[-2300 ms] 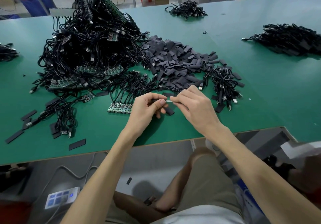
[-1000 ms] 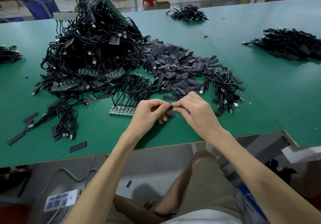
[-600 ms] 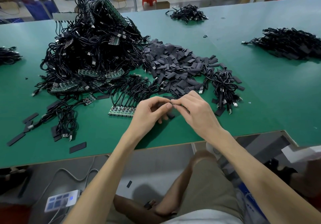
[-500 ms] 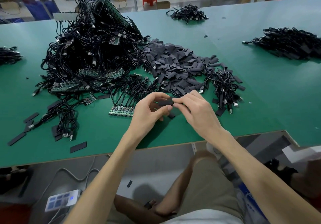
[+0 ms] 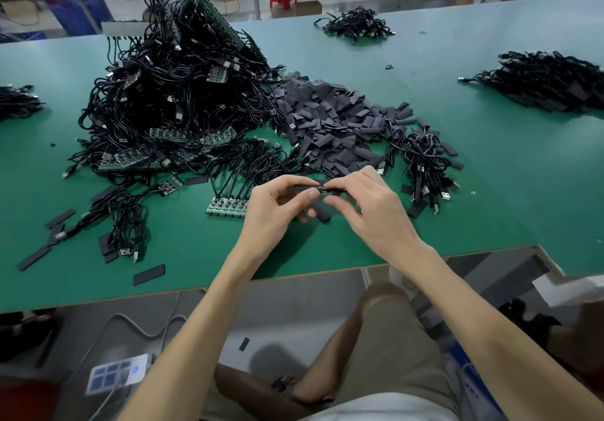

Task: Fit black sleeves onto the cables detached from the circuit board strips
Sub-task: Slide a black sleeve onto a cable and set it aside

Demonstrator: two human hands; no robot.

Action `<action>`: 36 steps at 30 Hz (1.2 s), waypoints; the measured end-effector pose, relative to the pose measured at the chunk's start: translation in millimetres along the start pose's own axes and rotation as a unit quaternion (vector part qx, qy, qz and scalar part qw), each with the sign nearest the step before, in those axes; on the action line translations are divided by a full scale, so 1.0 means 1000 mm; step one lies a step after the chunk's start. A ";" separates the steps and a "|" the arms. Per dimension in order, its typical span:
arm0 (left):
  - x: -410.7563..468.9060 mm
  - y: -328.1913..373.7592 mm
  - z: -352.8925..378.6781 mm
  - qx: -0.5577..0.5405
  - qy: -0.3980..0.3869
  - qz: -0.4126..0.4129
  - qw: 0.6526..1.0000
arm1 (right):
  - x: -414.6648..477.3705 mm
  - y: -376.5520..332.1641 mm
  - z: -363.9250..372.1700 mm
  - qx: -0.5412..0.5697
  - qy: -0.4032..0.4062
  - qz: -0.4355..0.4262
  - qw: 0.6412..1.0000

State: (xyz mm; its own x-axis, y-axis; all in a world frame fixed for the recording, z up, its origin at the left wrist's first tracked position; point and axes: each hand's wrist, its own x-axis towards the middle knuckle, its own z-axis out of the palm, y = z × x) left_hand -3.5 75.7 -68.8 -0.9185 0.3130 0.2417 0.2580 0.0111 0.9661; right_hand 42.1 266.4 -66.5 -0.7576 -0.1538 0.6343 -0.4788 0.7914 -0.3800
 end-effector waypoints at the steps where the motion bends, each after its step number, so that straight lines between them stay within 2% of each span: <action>1: 0.000 0.000 -0.001 -0.010 0.004 -0.001 1.000 | 0.000 0.000 0.000 -0.002 0.004 -0.001 1.000; 8: 0.001 -0.005 -0.001 -0.037 -0.022 -0.013 0.999 | 0.000 0.001 0.000 -0.002 0.032 -0.017 0.999; 18: 0.000 -0.001 0.001 -0.084 -0.043 -0.034 0.995 | -0.002 0.004 0.002 0.006 0.008 -0.044 0.999; 29: 0.000 0.002 0.000 -0.069 -0.065 -0.038 0.995 | -0.003 0.003 0.001 0.003 -0.001 -0.028 1.000; 36: 0.000 0.000 0.003 -0.021 -0.067 -0.034 0.997 | -0.002 0.002 0.002 -0.009 -0.012 -0.016 1.000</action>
State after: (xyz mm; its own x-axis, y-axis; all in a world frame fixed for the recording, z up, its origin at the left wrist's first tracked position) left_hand -2.5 78.5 -68.6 -0.8843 0.4375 0.1630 0.1805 -0.0014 0.9836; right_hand 41.9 267.3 -70.0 -0.7525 -0.1943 0.6293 -0.4953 0.7967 -0.3463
